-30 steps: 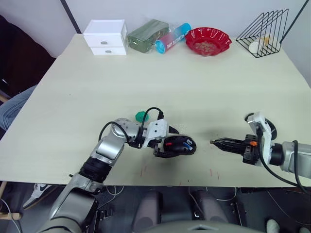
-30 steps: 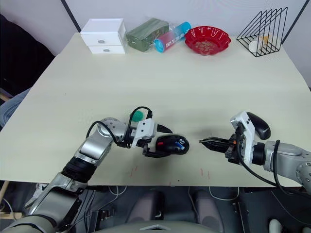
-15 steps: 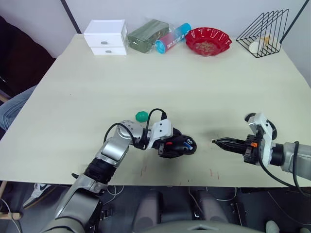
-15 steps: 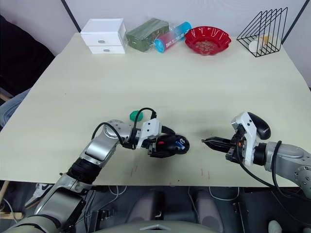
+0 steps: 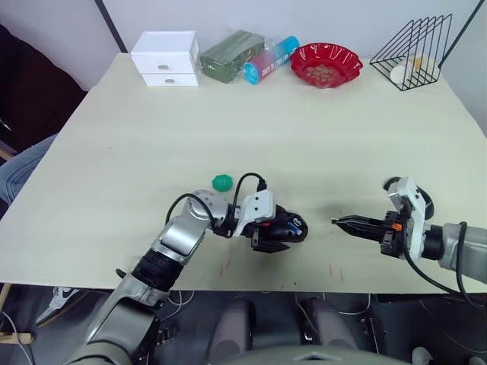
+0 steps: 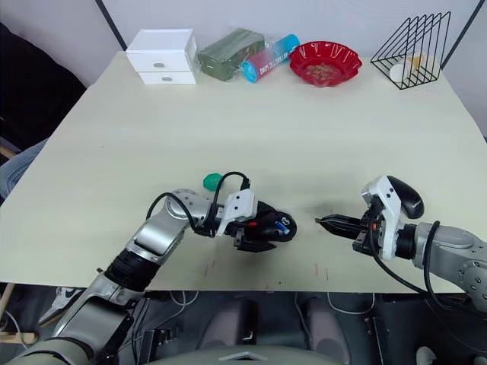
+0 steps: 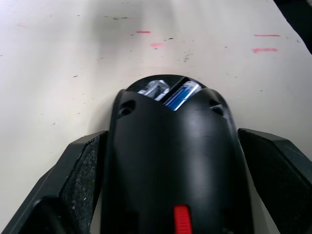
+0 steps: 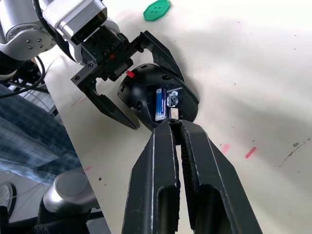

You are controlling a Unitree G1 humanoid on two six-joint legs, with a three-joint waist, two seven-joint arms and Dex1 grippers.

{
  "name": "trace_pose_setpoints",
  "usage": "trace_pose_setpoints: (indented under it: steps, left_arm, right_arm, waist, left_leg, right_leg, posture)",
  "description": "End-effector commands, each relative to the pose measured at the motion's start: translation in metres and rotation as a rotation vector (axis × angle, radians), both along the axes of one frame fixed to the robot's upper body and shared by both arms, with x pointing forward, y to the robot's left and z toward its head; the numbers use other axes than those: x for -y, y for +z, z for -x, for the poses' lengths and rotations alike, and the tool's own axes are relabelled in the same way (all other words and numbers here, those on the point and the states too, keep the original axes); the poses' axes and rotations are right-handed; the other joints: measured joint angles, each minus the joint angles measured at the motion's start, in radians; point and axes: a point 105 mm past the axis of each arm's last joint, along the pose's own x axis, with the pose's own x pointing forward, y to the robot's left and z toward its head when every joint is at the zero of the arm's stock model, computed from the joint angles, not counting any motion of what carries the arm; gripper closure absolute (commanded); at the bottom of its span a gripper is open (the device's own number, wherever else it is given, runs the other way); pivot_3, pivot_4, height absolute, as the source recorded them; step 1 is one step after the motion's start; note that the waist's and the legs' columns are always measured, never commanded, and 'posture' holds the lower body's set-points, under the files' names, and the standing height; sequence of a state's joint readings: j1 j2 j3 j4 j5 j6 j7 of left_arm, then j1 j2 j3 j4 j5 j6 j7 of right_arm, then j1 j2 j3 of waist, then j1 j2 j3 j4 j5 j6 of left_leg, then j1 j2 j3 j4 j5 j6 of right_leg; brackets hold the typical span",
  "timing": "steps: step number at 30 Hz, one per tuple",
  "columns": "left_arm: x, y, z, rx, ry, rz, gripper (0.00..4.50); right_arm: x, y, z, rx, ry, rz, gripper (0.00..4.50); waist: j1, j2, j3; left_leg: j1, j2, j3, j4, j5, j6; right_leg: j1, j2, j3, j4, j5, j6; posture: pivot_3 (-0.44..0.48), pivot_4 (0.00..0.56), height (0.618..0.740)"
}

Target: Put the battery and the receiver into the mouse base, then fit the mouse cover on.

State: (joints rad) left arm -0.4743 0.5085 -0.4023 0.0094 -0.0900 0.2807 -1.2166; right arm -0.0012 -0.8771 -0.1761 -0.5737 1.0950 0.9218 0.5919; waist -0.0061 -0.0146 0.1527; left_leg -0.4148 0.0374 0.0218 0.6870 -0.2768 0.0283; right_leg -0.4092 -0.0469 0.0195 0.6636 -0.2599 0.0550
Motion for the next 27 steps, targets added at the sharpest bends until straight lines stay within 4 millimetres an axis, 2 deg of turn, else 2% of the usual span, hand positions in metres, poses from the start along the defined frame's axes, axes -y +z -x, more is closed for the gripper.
trace_pose_setpoints:
  steps: [1, 6, 14, 26, 27]
  left_arm:
    - [0.003, 0.004, 0.003, 0.025, -0.017, 0.004, 0.06]
    - [0.004, 0.003, 0.004, 0.023, -0.013, 0.005, 0.06]
    - [0.005, 0.001, 0.004, 0.023, -0.012, 0.001, 0.06]
    - [0.001, -0.002, 0.000, 0.026, 0.019, -0.015, 0.06]
    - [0.000, -0.002, 0.000, 0.028, 0.021, -0.015, 0.28]
  right_arm:
    - [0.001, 0.012, 0.004, 0.099, 0.031, 0.013, 4.50]
    - [0.008, 0.013, 0.011, 0.288, 0.120, 0.041, 4.50]
    - [0.016, 0.018, 0.007, 0.523, 0.196, 0.139, 4.50]
    - [0.012, 0.017, 0.008, 0.561, 0.240, 0.154, 4.50]
    - [0.012, 0.016, 0.008, 0.562, 0.242, 0.155, 4.50]
  waist:
    - [0.000, 0.000, 0.000]
    - [0.003, 0.000, 0.000]
    - [0.003, 0.000, 0.000]
    - [0.003, 0.000, 0.000]
    - [0.003, 0.000, 0.000]
  left_leg:
    - [0.000, 0.000, 0.000, 0.000, 0.000, 0.000]
    - [0.000, 0.000, 0.000, 0.000, 0.000, 0.000]
    - [0.001, 0.000, 0.000, 0.001, 0.000, 0.000]
    - [0.001, 0.000, 0.000, 0.001, 0.000, 0.000]
    - [0.001, 0.000, 0.000, 0.001, 0.000, 0.000]
  right_leg:
    - [0.000, 0.000, 0.000, 0.000, 0.000, 0.000]
    - [0.000, 0.000, 0.000, 0.000, 0.000, 0.000]
    - [0.000, 0.000, 0.000, 0.000, 0.000, 0.000]
    - [0.001, 0.000, 0.000, 0.000, 0.000, 0.000]
    - [0.001, 0.000, 0.000, 0.000, 0.000, 0.000]
  posture:
    - [0.000, 0.150, 0.740]
    - [0.000, 0.150, 0.740]
    - [0.000, 0.150, 0.740]
    - [0.000, 0.150, 0.740]
    - [0.000, 0.150, 0.740]
